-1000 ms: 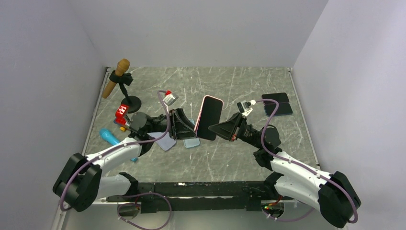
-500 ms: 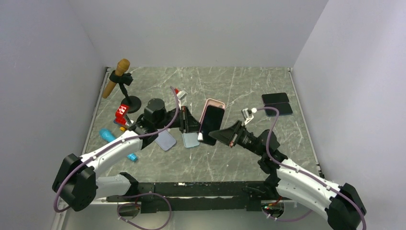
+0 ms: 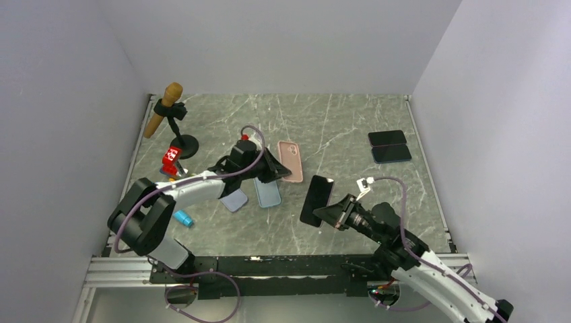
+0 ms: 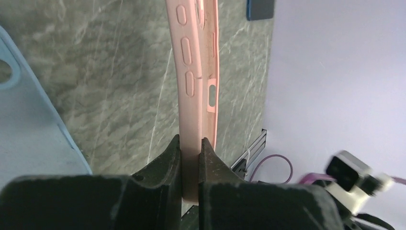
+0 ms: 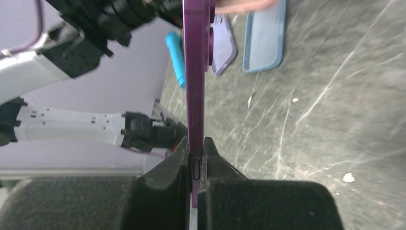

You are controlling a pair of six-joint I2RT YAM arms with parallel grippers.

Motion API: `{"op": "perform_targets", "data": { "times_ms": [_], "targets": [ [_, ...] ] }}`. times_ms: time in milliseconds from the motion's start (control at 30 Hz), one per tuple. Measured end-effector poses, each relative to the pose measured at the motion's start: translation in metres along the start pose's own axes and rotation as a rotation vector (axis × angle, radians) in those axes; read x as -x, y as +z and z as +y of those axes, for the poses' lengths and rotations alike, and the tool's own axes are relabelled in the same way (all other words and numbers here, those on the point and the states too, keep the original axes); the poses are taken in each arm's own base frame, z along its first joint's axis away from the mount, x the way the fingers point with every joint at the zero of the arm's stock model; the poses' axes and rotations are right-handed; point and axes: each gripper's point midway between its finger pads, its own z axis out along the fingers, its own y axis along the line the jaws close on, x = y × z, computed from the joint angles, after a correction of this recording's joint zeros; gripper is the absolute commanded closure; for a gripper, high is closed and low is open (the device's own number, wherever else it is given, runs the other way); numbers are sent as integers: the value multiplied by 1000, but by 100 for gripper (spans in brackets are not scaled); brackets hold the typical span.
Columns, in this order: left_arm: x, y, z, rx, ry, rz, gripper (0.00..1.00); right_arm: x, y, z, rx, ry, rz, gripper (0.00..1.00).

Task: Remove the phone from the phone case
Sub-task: Place the phone case at the center of the board, then place the phone at the center of the board.

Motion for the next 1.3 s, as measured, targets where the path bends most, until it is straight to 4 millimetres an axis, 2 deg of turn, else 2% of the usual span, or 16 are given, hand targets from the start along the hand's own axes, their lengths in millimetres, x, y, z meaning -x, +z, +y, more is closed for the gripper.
{"op": "perform_targets", "data": {
  "times_ms": [167,333,400,467,567,633,700,767,867,967,1033,1133,1300],
  "targets": [
    [-26,23,11,46,-73,33,100,32,-26,10,-64,-46,-135,100],
    [-37,52,22,88,-141,53,100,40,-39,8,-94,-55,-176,100],
    [-38,59,29,101,-157,47,96,39,-41,4,-116,-54,-178,100],
    [-38,63,34,110,-161,40,84,38,-42,-2,-139,-53,-173,100],
    [-35,65,36,110,-168,22,57,36,-43,-5,-152,-51,-165,100],
    [-34,65,35,106,-174,17,48,35,-42,-6,-156,-51,-163,100],
    [-35,65,34,98,-179,20,33,35,-42,-8,-165,-50,-159,100],
    [-35,65,32,80,-175,21,24,34,-41,-10,-178,-49,-156,100],
    [-39,57,36,81,-168,27,18,34,-41,-12,-188,-41,-159,100],
    [-44,37,42,100,-156,31,9,35,-41,-15,-198,-25,-169,100],
    [-46,21,40,106,-142,34,8,37,-41,-18,-211,-17,-180,100],
    [-42,-3,29,85,-114,21,6,38,-38,-25,-252,-12,-188,100],
    [-28,-40,3,1,-22,-7,8,38,-28,-52,-392,-10,-184,100]
  ]
}}
